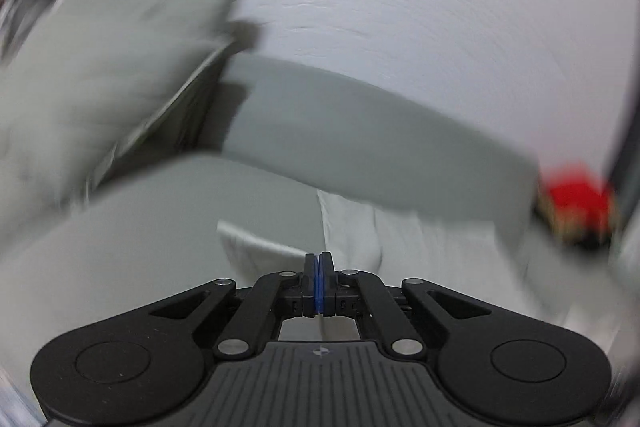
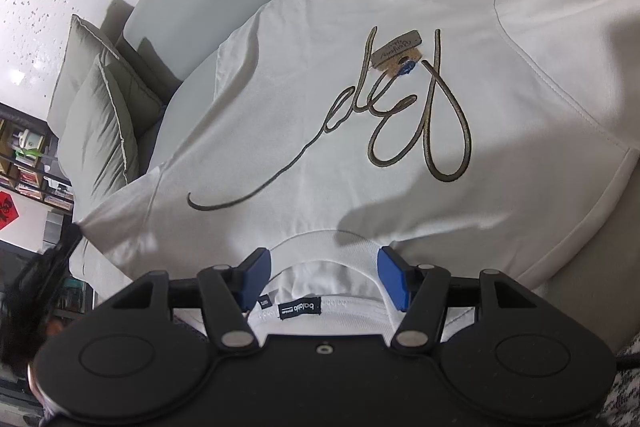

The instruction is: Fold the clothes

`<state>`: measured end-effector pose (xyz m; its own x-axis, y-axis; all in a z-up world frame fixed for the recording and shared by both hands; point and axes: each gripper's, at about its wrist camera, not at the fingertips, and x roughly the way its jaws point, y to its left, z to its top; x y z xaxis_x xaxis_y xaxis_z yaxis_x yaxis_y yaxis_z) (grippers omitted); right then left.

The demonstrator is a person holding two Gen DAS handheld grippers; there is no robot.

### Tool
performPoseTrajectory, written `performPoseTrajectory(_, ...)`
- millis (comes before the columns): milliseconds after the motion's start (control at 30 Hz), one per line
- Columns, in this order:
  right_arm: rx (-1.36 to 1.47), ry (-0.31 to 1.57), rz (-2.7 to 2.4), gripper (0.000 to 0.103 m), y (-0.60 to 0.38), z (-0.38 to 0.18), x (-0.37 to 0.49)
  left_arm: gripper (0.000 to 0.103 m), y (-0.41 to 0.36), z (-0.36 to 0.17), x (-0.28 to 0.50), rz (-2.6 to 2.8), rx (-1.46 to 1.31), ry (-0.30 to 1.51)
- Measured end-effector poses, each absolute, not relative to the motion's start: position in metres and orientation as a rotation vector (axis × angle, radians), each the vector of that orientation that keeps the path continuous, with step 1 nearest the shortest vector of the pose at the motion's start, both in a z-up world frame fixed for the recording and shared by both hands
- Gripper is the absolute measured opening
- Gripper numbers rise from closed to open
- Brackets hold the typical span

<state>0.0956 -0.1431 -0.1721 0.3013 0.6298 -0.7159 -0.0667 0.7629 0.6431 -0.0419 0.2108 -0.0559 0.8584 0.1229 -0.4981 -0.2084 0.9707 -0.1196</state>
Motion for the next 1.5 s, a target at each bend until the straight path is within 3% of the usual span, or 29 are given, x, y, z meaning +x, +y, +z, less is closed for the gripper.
performPoseTrajectory(133, 0.575, 1.186, 0.497, 0.059, -0.144, -0.173, 0.095, 0.007, 0.25, -0.106, -0.04, 0.3, -0.321, 0.774)
performPoseTrajectory(167, 0.576, 1.187, 0.499, 0.059, -0.144, -0.172, 0.095, 0.012, 0.264, -0.116, -0.043, 0.333, -0.404, 0.809)
performPoseTrajectory(267, 0.574, 1.189, 0.507, 0.059, -0.144, -0.172, 0.095, 0.037, 0.292, -0.122, -0.062, 0.354, -0.599, 0.742)
performPoseTrajectory(367, 0.592, 1.192, 0.504, 0.061, -0.145, -0.174, 0.096, 0.038, 0.305, -0.122, -0.057, 0.388, -0.676, 0.698)
performPoseTrajectory(567, 0.61, 1.184, 0.483, 0.061, -0.145, -0.173, 0.094, 0.036, 0.325, -0.131, -0.013, 0.434, -0.796, 0.686)
performPoseTrajectory(833, 0.591, 1.187, 0.474, 0.061, -0.144, -0.172, 0.093, 0.035, 0.332, -0.144, 0.02, 0.431, -0.75, 0.727)
performPoseTrajectory(933, 0.588, 1.186, 0.47, 0.061, -0.144, -0.172, 0.093, 0.024, 0.33, -0.146, 0.031, 0.404, -0.711, 0.755)
performPoseTrajectory(1000, 0.582, 1.185, 0.468, 0.061, -0.143, -0.172, 0.092, 0.002, 0.325, -0.142, 0.03, 0.424, -0.653, 0.751)
performPoseTrajectory(1267, 0.567, 1.186, 0.465, 0.061, -0.142, -0.171, 0.093, 0.001, 0.289, -0.118, 0.021, 0.572, -0.281, 0.684)
performPoseTrajectory(1433, 0.545, 1.182, 0.465, 0.067, -0.141, -0.166, 0.092, 0.004, 0.297, -0.136, 0.032, 0.584, -0.302, 0.832)
performPoseTrajectory(1500, 0.536, 1.179, 0.464, 0.07, -0.141, -0.162, 0.091, 0.018, 0.298, -0.131, 0.03, 0.576, -0.309, 0.836)
